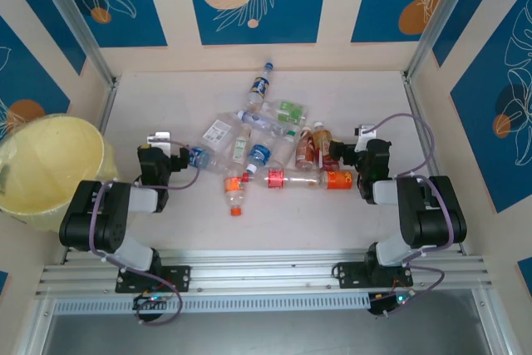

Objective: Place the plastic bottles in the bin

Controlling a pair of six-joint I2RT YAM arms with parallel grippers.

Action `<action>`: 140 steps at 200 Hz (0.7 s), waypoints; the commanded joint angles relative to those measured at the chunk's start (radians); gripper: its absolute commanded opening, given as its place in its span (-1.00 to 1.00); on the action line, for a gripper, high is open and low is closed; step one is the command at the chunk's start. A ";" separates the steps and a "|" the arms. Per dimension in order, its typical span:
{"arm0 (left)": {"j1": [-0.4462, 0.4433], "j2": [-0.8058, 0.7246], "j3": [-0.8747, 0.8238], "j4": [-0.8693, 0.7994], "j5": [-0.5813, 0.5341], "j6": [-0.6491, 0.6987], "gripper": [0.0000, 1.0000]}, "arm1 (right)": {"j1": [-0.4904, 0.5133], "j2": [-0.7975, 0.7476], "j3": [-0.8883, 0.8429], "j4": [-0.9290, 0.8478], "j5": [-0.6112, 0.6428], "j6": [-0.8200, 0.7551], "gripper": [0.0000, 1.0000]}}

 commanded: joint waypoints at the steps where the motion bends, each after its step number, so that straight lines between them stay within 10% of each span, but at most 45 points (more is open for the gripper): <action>1: -0.005 0.000 -0.001 0.010 -0.015 -0.013 0.99 | -0.007 0.001 0.008 0.015 -0.021 -0.014 0.99; 140: -0.005 0.000 -0.001 0.009 -0.015 -0.012 1.00 | -0.020 0.001 0.015 -0.003 -0.068 -0.015 0.99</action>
